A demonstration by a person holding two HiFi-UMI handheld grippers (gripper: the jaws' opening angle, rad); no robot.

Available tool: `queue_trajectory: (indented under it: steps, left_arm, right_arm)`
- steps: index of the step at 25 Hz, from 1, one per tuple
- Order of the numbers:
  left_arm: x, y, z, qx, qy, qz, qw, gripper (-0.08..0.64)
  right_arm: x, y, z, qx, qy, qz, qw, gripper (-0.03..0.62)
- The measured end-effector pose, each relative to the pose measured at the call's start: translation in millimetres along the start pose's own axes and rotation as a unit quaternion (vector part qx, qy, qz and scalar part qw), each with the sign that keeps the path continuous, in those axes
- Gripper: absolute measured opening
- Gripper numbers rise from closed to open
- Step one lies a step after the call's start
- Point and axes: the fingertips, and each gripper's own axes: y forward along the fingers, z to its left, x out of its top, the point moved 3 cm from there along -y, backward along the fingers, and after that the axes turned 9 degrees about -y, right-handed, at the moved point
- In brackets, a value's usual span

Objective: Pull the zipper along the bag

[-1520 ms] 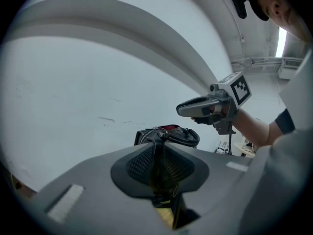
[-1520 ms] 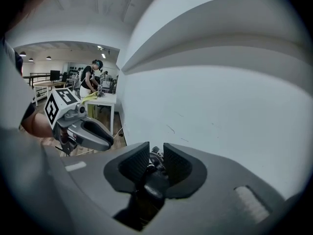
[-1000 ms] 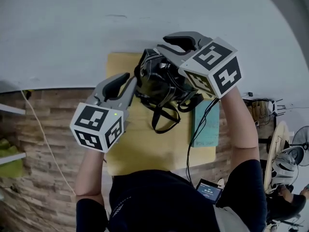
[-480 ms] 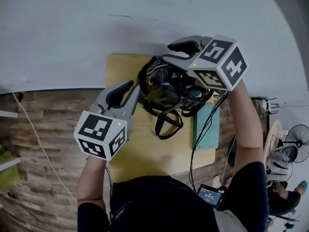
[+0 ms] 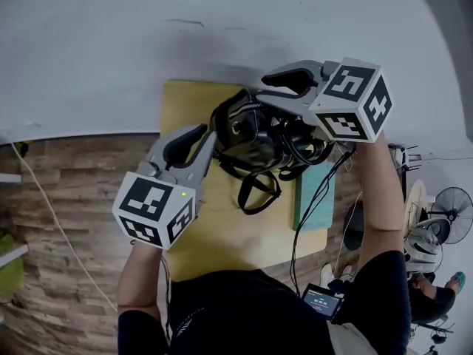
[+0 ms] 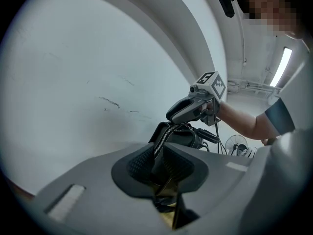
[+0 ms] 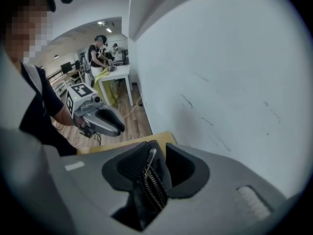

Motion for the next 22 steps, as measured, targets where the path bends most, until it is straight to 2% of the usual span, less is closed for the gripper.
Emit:
queue_trajectory:
  steps: [4,11,15,22]
  left_arm:
    - [1.3,3.2,-0.4,-0.010,-0.002,-0.003,0.9999,0.075]
    - [1.2,4.6,-7.6,-0.009,0.006,-0.002,0.9999,0.075]
    - [2.5,2.3,-14.0,0.001,0.014,-0.006,0.9999,0.074]
    - [0.4,-1.8,-26.8,0.032,0.030,-0.005,0.9990,0.074]
  right_arm:
    - [-3.9,8.0,4.0,0.009,-0.015,0.043,0.999,0.119]
    - [-8.5,12.2,8.6,0.022,-0.033,0.063,0.997,0.097]
    - [-8.1,12.2,12.3,0.001,-0.074,0.069,0.995,0.083]
    - [-8.1,7.3,15.0,-0.036,-0.116,0.039,0.992,0.072]
